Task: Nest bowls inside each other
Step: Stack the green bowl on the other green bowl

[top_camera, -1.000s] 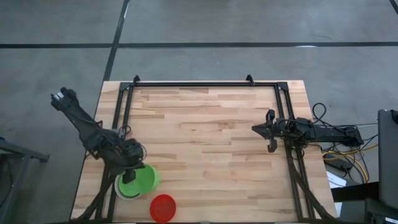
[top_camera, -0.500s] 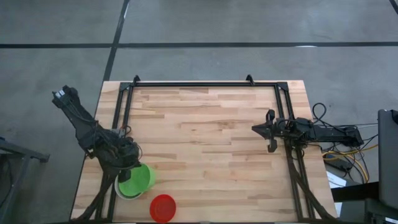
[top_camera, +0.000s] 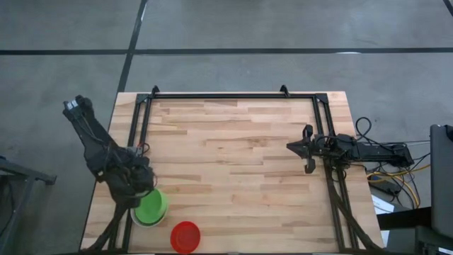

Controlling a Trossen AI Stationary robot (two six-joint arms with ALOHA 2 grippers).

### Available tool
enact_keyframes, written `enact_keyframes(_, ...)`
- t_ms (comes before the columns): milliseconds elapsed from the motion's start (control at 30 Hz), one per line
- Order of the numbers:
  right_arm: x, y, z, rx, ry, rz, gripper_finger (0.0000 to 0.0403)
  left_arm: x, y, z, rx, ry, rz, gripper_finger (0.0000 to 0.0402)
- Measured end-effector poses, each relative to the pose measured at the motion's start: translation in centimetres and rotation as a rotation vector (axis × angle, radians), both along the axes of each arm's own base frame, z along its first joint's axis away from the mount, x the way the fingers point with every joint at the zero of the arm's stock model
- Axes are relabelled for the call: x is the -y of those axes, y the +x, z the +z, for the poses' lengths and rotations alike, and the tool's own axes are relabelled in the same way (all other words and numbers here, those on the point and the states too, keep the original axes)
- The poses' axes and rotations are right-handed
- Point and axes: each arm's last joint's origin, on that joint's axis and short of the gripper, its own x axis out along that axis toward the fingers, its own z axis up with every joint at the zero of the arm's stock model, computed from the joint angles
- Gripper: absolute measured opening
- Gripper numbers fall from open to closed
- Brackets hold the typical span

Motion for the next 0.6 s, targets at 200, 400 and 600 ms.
enact_keyframes(200,0.00,0.00,0.00,0.000,0.001,0.000,0.0034,-0.44,-0.62,0.14,-0.005,0.031,-0.099,0.0005)
enact_keyframes(400,0.00,0.00,0.00,0.000,0.002,0.000,0.0034,-0.70,-0.89,0.22,-0.013,0.040,-0.147,0.0005)
enact_keyframes(600,0.00,0.00,0.00,0.000,0.001,0.000,0.0034,-0.57,-1.05,0.20,-0.029,0.050,-0.283,0.0005)
